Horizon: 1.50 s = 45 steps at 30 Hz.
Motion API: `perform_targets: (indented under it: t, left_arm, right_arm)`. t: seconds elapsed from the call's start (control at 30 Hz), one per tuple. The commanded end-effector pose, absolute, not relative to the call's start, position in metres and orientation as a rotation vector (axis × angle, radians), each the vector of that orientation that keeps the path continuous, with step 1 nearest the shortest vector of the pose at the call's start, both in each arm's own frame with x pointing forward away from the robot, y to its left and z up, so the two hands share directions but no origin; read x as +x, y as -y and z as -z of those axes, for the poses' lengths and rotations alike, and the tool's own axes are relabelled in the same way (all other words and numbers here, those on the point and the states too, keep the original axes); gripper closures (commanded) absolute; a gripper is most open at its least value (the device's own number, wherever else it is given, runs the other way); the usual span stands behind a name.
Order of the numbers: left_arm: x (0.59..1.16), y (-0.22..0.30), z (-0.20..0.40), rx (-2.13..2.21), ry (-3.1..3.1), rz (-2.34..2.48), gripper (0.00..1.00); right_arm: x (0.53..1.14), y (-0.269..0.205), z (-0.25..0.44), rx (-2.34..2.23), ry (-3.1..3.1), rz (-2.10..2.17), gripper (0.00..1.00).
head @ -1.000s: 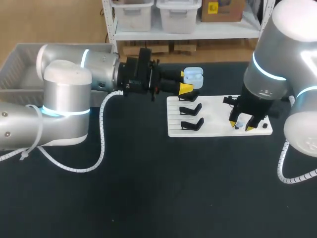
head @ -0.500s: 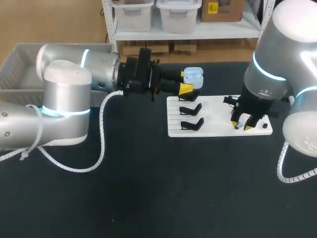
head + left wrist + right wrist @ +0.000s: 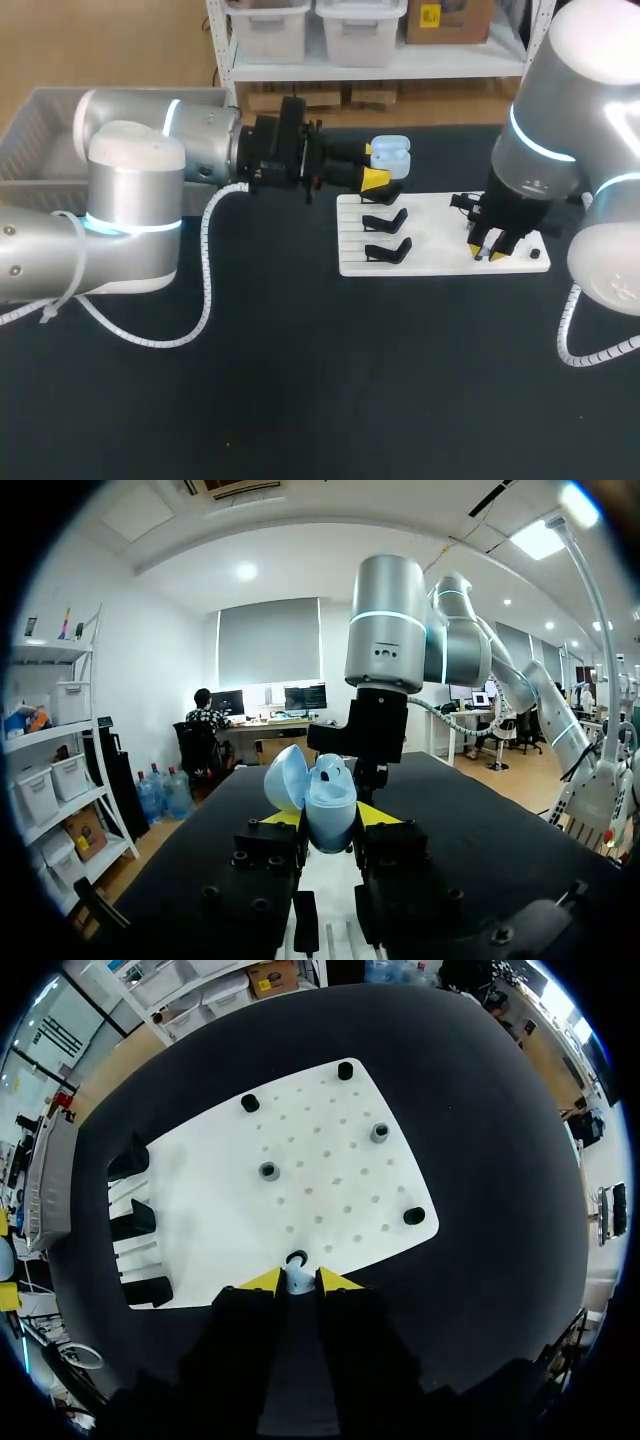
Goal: Pick up each earbud case from the left stands, insert the matching earbuds, close the lid, and place the case in the box.
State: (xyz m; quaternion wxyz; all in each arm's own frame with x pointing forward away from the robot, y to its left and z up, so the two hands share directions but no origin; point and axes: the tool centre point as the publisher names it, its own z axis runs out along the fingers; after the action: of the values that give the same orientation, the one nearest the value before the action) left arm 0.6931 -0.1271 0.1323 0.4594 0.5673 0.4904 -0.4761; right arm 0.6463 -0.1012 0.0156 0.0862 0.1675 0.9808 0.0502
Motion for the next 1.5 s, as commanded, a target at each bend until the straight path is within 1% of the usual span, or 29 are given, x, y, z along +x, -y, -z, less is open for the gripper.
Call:
perform_targets:
  t: [0.03, 0.3, 0.6, 0.87, 1.07, 1.23, 1.5]
  left_arm:
    - [0.692, 0.127, -0.132, 1.393, -1.206, 1.168, 1.00]
    - [0.692, 0.127, -0.132, 1.393, -1.206, 1.168, 1.00]
    - [0.692, 0.127, -0.132, 1.393, -1.206, 1.168, 1.00]
    - [0.692, 0.127, -0.132, 1.393, -1.206, 1.168, 1.00]
    - [0.692, 0.127, -0.132, 1.393, -1.206, 1.168, 1.00]
    - [0.692, 0.127, -0.132, 1.393, -1.206, 1.168, 1.00]
    - [0.692, 0.127, -0.132, 1.393, -1.206, 1.168, 1.00]
  right_arm:
    - [0.647, 0.100, -0.016, 0.498, -2.925, -0.146, 1.00]
    - [0.639, 0.097, -0.042, 0.469, -2.899, -0.147, 1.00]
    - [0.633, 0.091, -0.099, 0.366, -2.867, -0.123, 1.00]
    - [0.636, 0.070, -0.172, 0.169, -2.868, -0.114, 1.00]
    - [0.642, 0.049, -0.210, 0.025, -2.883, -0.092, 1.00]
    - [0.646, 0.027, -0.226, -0.083, -2.911, -0.119, 1.00]
    - [0.648, -0.007, -0.219, -0.236, -2.968, -0.077, 1.00]
